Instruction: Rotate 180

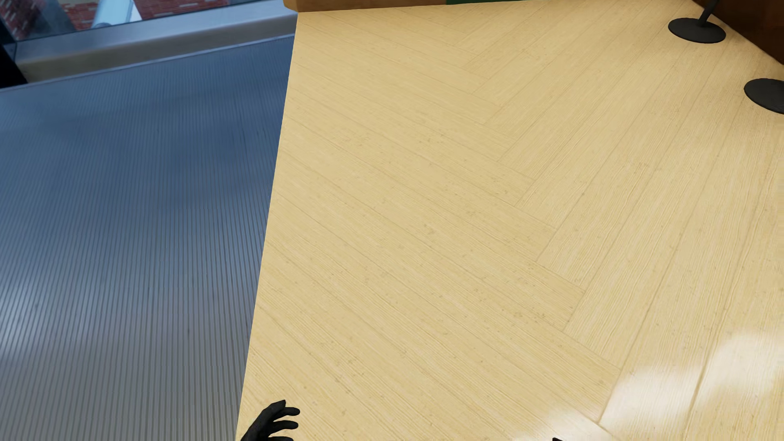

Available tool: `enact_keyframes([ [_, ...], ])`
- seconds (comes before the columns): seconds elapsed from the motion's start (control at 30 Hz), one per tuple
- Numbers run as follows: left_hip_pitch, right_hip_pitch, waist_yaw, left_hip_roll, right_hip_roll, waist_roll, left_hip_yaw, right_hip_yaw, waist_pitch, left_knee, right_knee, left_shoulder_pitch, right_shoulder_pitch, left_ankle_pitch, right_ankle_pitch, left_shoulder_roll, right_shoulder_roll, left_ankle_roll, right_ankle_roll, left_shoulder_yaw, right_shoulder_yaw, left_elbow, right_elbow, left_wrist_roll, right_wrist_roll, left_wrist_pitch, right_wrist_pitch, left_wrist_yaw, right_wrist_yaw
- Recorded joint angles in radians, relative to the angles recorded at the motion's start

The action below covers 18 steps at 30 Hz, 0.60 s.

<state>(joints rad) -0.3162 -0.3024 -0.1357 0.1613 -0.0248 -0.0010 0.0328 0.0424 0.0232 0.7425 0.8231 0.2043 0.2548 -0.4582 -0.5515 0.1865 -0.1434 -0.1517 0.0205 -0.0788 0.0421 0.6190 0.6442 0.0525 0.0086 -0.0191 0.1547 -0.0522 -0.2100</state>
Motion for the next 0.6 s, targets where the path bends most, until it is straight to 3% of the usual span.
enact_keyframes([
  [0.07, -0.001, 0.003, 0.004, 0.000, -0.029, -0.028, 0.020, -0.036, 0.032, 0.074, 0.014, -0.078, -0.012, 0.016, -0.016, -0.017, -0.020, 0.016, -0.004, -0.030, -0.060, -0.017, 0.031, -0.006, 0.023, 0.026, -0.020, 0.037, 0.035],
  [0.1, -0.068, 0.007, 0.002, 0.004, -0.018, -0.029, 0.002, -0.018, 0.038, 0.217, 0.018, -0.079, -0.009, 0.098, -0.021, -0.031, -0.064, 0.042, -0.007, -0.040, -0.057, -0.034, 0.054, -0.017, 0.025, 0.036, -0.040, 0.051, 0.055],
  [0.13, -0.136, 0.007, 0.008, -0.005, -0.001, -0.024, -0.027, 0.011, 0.031, 0.341, 0.011, -0.066, -0.001, 0.209, -0.019, -0.025, -0.094, 0.134, -0.009, -0.044, -0.055, -0.023, 0.069, -0.025, 0.017, 0.040, -0.065, 0.045, 0.066],
  [0.17, -0.178, 0.029, 0.018, -0.034, 0.016, -0.008, -0.055, 0.034, 0.022, 0.408, -0.022, -0.038, 0.013, 0.246, -0.008, -0.017, -0.093, 0.269, -0.010, -0.008, -0.062, -0.013, 0.105, -0.020, -0.001, 0.048, -0.100, 0.017, 0.065],
  [0.23, -0.194, 0.046, 0.044, -0.072, 0.049, 0.042, -0.054, 0.068, 0.018, 0.238, -0.036, 0.020, -0.024, 0.009, 0.001, 0.012, -0.051, 0.343, -0.001, 0.070, 0.013, -0.029, 0.033, 0.020, -0.038, 0.066, -0.040, -0.052, 0.047],
  [0.27, -0.168, 0.037, 0.061, -0.073, 0.049, 0.063, -0.070, 0.059, -0.003, 0.119, -0.031, 0.044, -0.044, 0.016, -0.020, 0.035, -0.023, 0.163, 0.004, 0.054, 0.041, 0.011, 0.027, 0.033, -0.054, 0.064, -0.024, -0.067, 0.043],
  [0.3, -0.141, 0.034, 0.045, -0.064, 0.049, 0.068, -0.064, 0.062, -0.007, 0.100, -0.003, 0.039, -0.041, 0.036, -0.013, 0.038, -0.009, 0.062, 0.008, 0.040, 0.041, 0.048, 0.024, 0.030, -0.059, 0.067, -0.017, -0.067, 0.050],
  [0.37, -0.082, -0.012, 0.028, -0.050, -0.021, 0.033, 0.006, -0.032, -0.002, 0.065, 0.072, 0.011, -0.029, 0.023, 0.034, 0.034, -0.011, 0.067, 0.052, 0.012, -0.019, 0.011, -0.011, 0.015, -0.046, 0.066, 0.006, -0.037, 0.098],
  [0.43, -0.064, -0.001, 0.003, -0.025, -0.022, -0.007, 0.033, -0.044, 0.002, 0.104, 0.013, -0.075, 0.012, 0.009, -0.010, -0.010, -0.061, 0.062, 0.071, -0.006, -0.031, 0.002, 0.044, -0.008, -0.024, 0.039, -0.039, 0.014, 0.144],
  [0.47, -0.105, 0.015, 0.008, -0.027, -0.006, -0.025, 0.015, -0.022, 0.015, 0.214, -0.006, -0.096, 0.007, 0.074, 0.000, -0.038, -0.069, 0.125, -0.014, -0.043, -0.034, -0.019, 0.092, -0.014, -0.019, 0.020, -0.052, 0.034, 0.141],
  [0.5, -0.155, 0.032, 0.006, -0.043, 0.009, -0.021, -0.020, 0.004, 0.013, 0.294, -0.040, -0.069, 0.000, 0.140, 0.014, -0.048, -0.080, 0.255, 0.004, -0.029, -0.036, -0.009, 0.099, -0.009, -0.020, -0.008, -0.068, 0.024, 0.120],
  [0.53, -0.180, 0.043, 0.010, -0.053, 0.022, -0.016, -0.043, 0.033, 0.010, 0.278, -0.062, -0.038, -0.007, 0.116, 0.023, -0.019, -0.078, 0.331, 0.007, -0.020, -0.026, -0.013, 0.081, 0.003, -0.026, -0.024, -0.077, -0.004, 0.091],
  [0.57, -0.181, 0.051, 0.004, -0.052, 0.042, -0.001, -0.049, 0.062, 0.004, 0.136, -0.081, -0.001, -0.015, -0.020, 0.022, 0.007, -0.064, 0.399, 0.010, 0.049, 0.018, -0.016, 0.055, 0.017, -0.034, -0.034, -0.081, -0.042, 0.056],
  [0.6, -0.134, 0.032, 0.021, -0.043, 0.044, 0.007, -0.059, 0.062, 0.010, 0.084, -0.023, 0.016, -0.023, 0.056, 0.030, 0.033, -0.036, 0.133, 0.024, 0.055, 0.029, 0.022, 0.028, 0.025, -0.042, -0.039, -0.063, -0.061, 0.030],
])
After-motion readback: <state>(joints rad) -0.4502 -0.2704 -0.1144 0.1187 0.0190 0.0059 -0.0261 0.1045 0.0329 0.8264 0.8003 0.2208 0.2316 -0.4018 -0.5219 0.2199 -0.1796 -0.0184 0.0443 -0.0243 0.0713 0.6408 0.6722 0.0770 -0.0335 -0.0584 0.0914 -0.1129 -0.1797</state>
